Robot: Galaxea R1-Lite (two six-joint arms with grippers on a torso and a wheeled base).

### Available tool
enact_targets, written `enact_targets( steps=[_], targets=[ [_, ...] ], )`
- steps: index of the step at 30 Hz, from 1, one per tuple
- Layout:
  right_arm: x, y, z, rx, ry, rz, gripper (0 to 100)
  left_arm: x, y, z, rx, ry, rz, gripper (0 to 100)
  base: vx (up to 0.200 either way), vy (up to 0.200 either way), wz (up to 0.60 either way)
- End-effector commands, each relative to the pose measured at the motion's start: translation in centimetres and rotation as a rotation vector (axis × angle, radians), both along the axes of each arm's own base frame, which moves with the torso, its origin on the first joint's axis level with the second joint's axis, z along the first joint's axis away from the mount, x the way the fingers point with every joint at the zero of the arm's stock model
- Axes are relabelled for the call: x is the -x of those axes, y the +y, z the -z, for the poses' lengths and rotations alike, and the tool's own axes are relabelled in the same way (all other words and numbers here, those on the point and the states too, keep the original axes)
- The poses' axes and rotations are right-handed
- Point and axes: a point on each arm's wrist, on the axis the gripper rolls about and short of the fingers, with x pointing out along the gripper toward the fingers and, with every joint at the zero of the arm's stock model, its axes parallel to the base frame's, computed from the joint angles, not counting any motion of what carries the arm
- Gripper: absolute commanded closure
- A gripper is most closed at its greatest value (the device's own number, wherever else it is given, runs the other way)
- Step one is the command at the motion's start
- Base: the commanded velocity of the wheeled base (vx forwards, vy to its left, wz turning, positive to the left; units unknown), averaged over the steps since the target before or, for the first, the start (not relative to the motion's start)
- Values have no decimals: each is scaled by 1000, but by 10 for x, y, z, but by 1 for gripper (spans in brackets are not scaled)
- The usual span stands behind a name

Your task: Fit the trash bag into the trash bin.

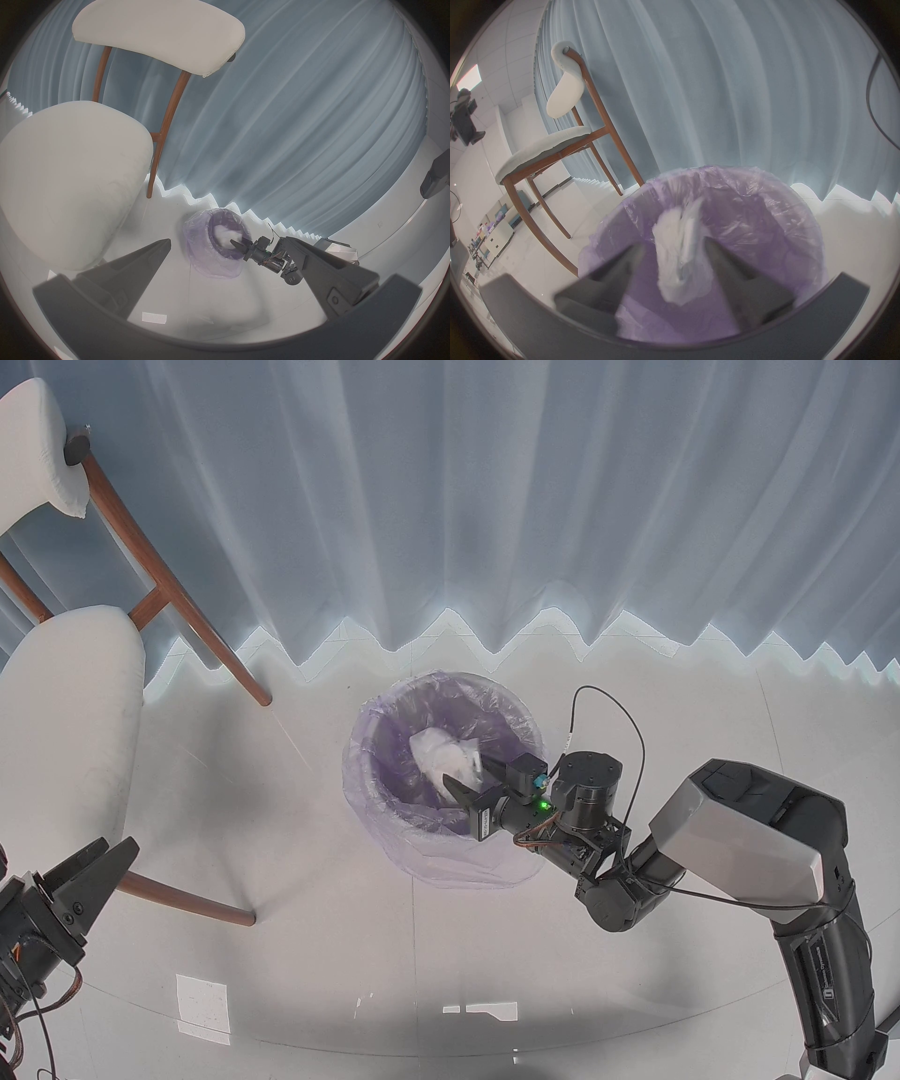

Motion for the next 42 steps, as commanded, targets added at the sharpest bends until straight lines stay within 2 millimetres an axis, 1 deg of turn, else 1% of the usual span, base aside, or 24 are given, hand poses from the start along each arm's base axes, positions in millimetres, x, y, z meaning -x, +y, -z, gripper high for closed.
enact_targets(
  steps=[1, 2, 3, 6, 8, 11, 12, 14, 15, 16, 17, 19, 21, 22, 23, 25, 28, 30, 31, 34, 38, 40, 41, 42],
  targets=[
    [0, 0, -5, -7, -12, -1, 0, 0, 0, -1, 0, -3, 0, 0, 0, 0, 0],
    [0, 0, -6, -8, -15, -1, 0, 0, 0, -1, 0, -3, 0, 0, 0, 0, 0],
    [2, 0, -16, -16, -32, -1, 0, 0, 0, -1, 0, -5, 1, 0, 0, 0, 0],
    [5, -2, -29, -25, -49, 3, 0, 1, 0, 0, -2, -4, 1, 0, 0, 0, 0],
    [16, -12, -57, -41, -77, 29, 0, 8, 0, -3, 0, -41, 6, 0, 0, 0, 0],
    [31, -33, -89, -57, -106, 67, 0, 12, -1, -2, 0, -45, 23, 0, 0, 0, 0],
    [41, -46, -107, -68, -125, 95, 0, 15, -1, -2, 1, -56, 31, 0, 0, 0, 0],
    [60, -72, -129, -81, -141, 154, 0, 22, -2, -2, 2, -67, 41, 0, 0, 0, 0],
    [69, -83, -138, -86, -147, 180, 0, 25, -1, -1, 2, -68, 43, 0, 0, 0, 0],
    [69, -83, -138, -86, -147, 180, 0, 25, -1, -1, 2, -68, 43, 0, 0, 0, 0],
    [101, -118, -159, -97, -165, 258, 0, 34, -1, 0, -1, -82, 43, 0, 0, 0, 0],
    [136, -154, -172, -95, -177, 343, 0, 43, 0, 2, -23, -115, 39, 0, 0, 0, 0],
    [171, -182, -176, -88, -183, 426, 0, 52, 1, 5, -48, -132, 37, 0, 0, 0, 0],
    [171, -182, -176, -88, -183, 426, 0, 52, 1, 5, -48, -132, 37, 0, 0, 0, 0],
    [206, -202, -174, -86, -190, 500, 0, 62, 2, 11, -64, -148, 36, 0, 0, 0, 0],
    [242, -211, -170, -100, -197, 550, 0, 73, 3, 20, -80, -163, 37, 0, 0, 0, 0],
    [291, -210, -161, -132, -211, 555, 0, 85, 4, 38, -110, -163, 37, 0, 0, 0, 0],
    [307, -208, -153, -128, -202, 556, 0, 90, 4, 43, -119, -166, 37, 0, 0, 0, 0],
    [333, -206, -136, -120, -177, 555, 0, 98, 5, 52, -132, -180, 35, 0, 0, 0, 0],
    [355, -204, -130, -119, -158, 537, 0, 103, 5, 62, -168, -183, 12, 0, 0, 0, 0],
    [401, -200, -107, -92, -103, 469, 0, 98, 7, 75, -273, -181, -71, 0, 0, 0, 0],
    [401, -200, -107, -92, -103, 469, 0, 98, 7, 75, -273, -181, -71, 0, 0, 0, 0],
    [435, -197, -75, -43, -76, 446, 0, 98, 8, 83, -329, -118, -99, 0, 0, 0, 0],
    [447, -196, -56, -23, -41, 456, 0, 98, 8, 88, -353, -74, -118, 0, 0, 0, 0]
  ],
)
